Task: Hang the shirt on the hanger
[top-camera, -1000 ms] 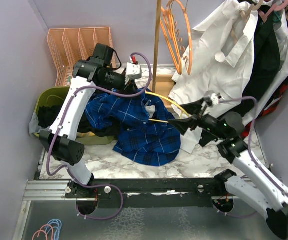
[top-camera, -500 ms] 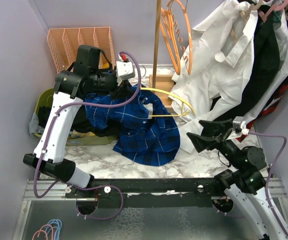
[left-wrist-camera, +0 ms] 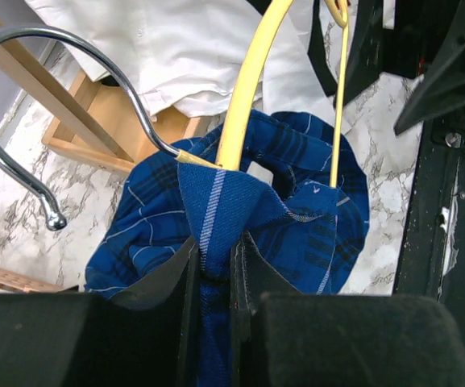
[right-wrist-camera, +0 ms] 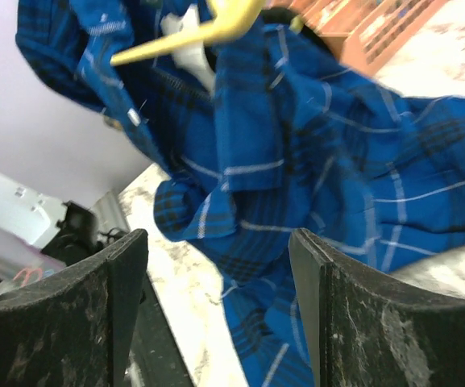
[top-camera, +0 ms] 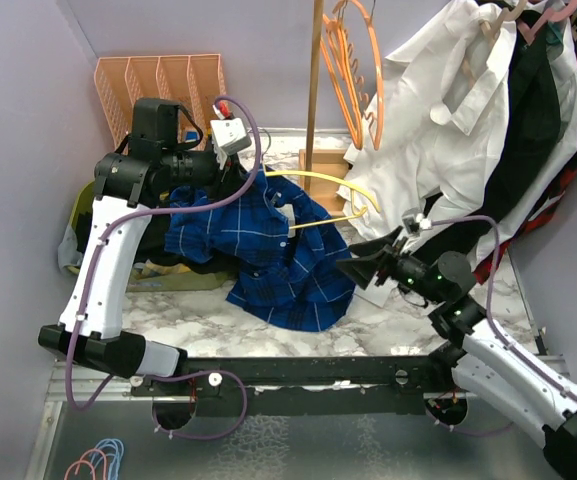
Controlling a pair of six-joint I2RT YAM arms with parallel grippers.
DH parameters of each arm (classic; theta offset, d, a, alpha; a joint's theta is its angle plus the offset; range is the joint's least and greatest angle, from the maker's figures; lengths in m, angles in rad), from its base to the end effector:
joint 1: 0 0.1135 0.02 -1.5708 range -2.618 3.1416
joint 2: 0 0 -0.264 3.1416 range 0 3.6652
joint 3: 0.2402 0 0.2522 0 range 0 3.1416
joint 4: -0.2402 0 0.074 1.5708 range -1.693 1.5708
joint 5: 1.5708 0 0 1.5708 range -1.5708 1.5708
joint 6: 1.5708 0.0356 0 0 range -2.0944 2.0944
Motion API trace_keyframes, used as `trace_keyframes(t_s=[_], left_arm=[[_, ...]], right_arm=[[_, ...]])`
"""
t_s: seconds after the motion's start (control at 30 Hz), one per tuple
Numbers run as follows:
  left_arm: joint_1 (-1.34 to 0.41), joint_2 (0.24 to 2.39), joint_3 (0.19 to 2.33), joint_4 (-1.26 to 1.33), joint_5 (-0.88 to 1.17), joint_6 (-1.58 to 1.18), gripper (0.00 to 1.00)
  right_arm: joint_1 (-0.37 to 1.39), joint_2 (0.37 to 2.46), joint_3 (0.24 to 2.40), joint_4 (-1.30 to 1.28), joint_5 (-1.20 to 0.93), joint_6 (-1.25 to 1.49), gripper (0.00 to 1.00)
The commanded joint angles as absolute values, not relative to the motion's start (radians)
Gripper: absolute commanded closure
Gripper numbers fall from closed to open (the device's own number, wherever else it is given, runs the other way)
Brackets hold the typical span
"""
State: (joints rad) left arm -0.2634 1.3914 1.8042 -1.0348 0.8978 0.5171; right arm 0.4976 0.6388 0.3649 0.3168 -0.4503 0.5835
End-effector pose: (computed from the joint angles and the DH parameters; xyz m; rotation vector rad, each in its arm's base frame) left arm 0.2355 -0.0923 0.4704 1.2033 1.6409 -0.8155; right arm 0.1385 0.0929 0.2670 -0.3162 1.6290 1.1839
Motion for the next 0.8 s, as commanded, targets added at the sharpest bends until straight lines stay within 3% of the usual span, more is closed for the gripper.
trace_keyframes(t_s=[0.0,0.23,0.47,0.77], left_arm=[[-0.236,1.343,1.821,-1.008,0.938,0.484,1.0],[-0.21,1.342,1.836,-1.014,0.946,0.484,1.0],[-0.205,1.342,1.825,-1.023,0.971,0.5,1.0],[-0.206,1.354,1.818,-1.035,0.987,0.508,1.0]], right_arm=[[0.681,0.758,0.336,0.587,-0.293,0.564,0.31],[0.866,0.973,0.295,0.872,-0.052,0.556,0.33],[0.886,0.976,0.278,0.88,0.242,0.517,0.31],[0.887,1.047,0.273,0.94,0.21,0.556,0.31]])
